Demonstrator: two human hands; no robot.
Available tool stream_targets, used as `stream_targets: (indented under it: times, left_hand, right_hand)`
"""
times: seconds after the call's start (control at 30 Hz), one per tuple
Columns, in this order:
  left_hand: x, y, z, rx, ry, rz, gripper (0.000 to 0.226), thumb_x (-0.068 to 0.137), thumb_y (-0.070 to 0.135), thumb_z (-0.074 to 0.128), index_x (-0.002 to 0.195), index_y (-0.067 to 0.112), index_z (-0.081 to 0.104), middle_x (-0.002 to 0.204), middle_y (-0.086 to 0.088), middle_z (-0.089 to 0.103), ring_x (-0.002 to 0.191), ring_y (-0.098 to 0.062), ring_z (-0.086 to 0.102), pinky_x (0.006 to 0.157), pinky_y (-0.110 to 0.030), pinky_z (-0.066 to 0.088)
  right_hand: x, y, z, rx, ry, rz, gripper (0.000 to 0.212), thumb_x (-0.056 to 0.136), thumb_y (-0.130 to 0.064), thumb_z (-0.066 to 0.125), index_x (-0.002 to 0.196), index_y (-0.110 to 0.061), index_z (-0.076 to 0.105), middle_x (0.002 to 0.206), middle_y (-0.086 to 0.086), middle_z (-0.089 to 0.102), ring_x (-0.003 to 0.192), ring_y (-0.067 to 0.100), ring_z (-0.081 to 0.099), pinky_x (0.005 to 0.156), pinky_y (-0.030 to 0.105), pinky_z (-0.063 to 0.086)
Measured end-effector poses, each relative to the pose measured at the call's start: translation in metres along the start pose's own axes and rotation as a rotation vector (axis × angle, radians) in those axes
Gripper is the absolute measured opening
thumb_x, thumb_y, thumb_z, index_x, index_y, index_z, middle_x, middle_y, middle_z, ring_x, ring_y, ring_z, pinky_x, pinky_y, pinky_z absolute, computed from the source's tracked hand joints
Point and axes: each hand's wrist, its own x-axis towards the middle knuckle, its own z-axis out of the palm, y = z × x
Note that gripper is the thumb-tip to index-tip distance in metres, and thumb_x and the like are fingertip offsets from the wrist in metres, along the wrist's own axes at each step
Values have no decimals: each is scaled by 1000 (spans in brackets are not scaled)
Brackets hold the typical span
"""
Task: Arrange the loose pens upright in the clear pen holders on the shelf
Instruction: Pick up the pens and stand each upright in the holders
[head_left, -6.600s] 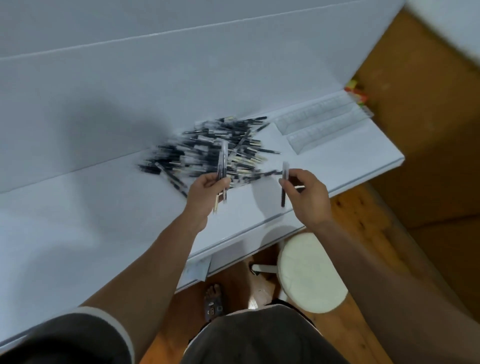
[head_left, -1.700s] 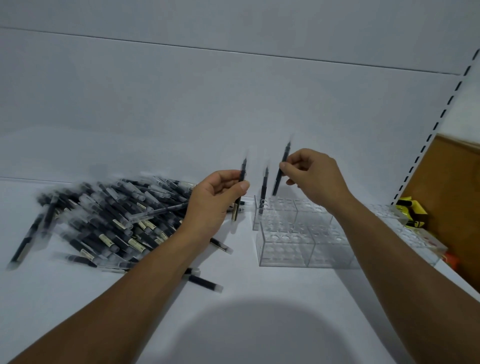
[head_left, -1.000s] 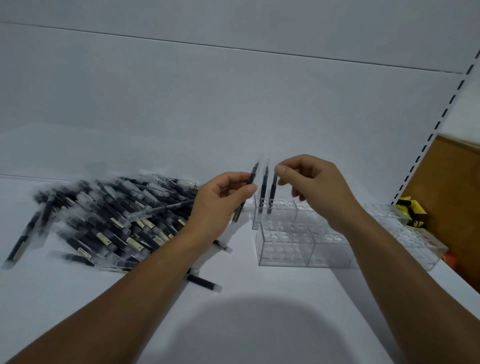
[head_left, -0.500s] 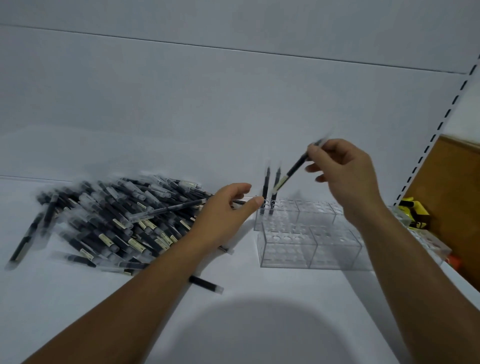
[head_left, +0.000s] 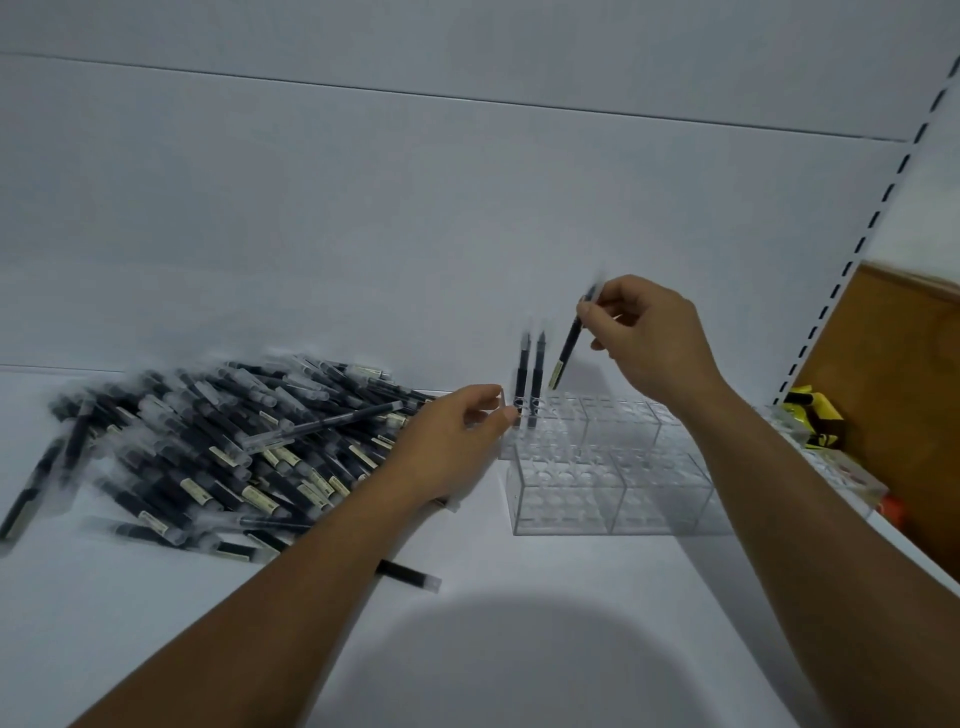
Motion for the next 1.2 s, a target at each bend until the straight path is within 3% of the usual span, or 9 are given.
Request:
stream_targets:
  times: [0.27,0.4,0.57,0.63,0.73,0.87,0.97,1.07,1.2]
  left_hand:
    - [2,-3,-1,-25,-8,-4,45,91,45,59,132,27,56,122,14,62,109,-4,58,102,-34,45]
    - [3,-3,-1,-5,-15,-8,46,91,46,58,133,28,55,123,14,62,110,-4,58,102,-35,45]
    - [0,1,-4,8,-15,6,45,92,44,57,133,25,56,125,11,63,111,-6,58,103,-36,44]
    - [-3,7,-8,18,15,35,41,93,40,57,131,23,57,124,8,64,109,-7,59,102,-34,46]
    - [-12,17,-20,7,70,85,35,94,37,57,126,23,61,118,8,67,102,-6,62,97,-31,49]
    - [-29,22,-58,63,180,123,28,94,37,58,116,23,68,108,8,70,97,-6,64,92,-29,51]
    - [-48,11,-96,163,252,125,22,92,38,60,109,28,70,101,13,71,92,-2,65,88,-28,52]
    - [-82,-9,-126,341,254,145,16,88,35,64,103,35,71,94,22,68,87,7,62,83,-27,53]
    - [-122,-30,-141,632,69,182,22,85,40,62,105,36,71,100,20,66,94,2,57,81,-28,51]
  right_hand:
    - [-4,10,14,-228,-213,34,14,90,-34,66,79,-28,59,78,-9,67,78,15,69,77,36,56]
    - [-4,10,21,-226,-233,70,19,89,-32,67,74,-30,55,78,-7,67,79,18,69,78,38,56]
    - [-3,6,16,-274,-292,103,17,90,-36,66,76,-28,59,82,-6,70,81,14,70,80,37,56]
    - [-6,7,9,-329,-321,118,17,88,-44,67,87,-27,64,90,-6,71,87,14,68,82,35,54]
    - [-17,1,-6,-408,-244,98,29,88,-48,65,106,-25,68,98,-10,68,93,15,64,81,29,46]
    - [-47,-39,-7,-194,-154,-67,10,88,-37,67,93,-29,71,87,-17,69,79,4,63,74,24,45]
    - [-77,-78,14,-121,-413,-226,4,85,-35,68,81,-36,70,76,-22,68,72,-4,61,70,13,45]
    - [-98,-96,45,-264,-700,-363,9,85,-42,67,83,-34,71,82,-18,70,77,0,61,75,25,50]
    - [-114,-97,74,-411,-804,-433,19,85,-47,65,88,-28,68,88,-11,68,81,9,57,66,26,43]
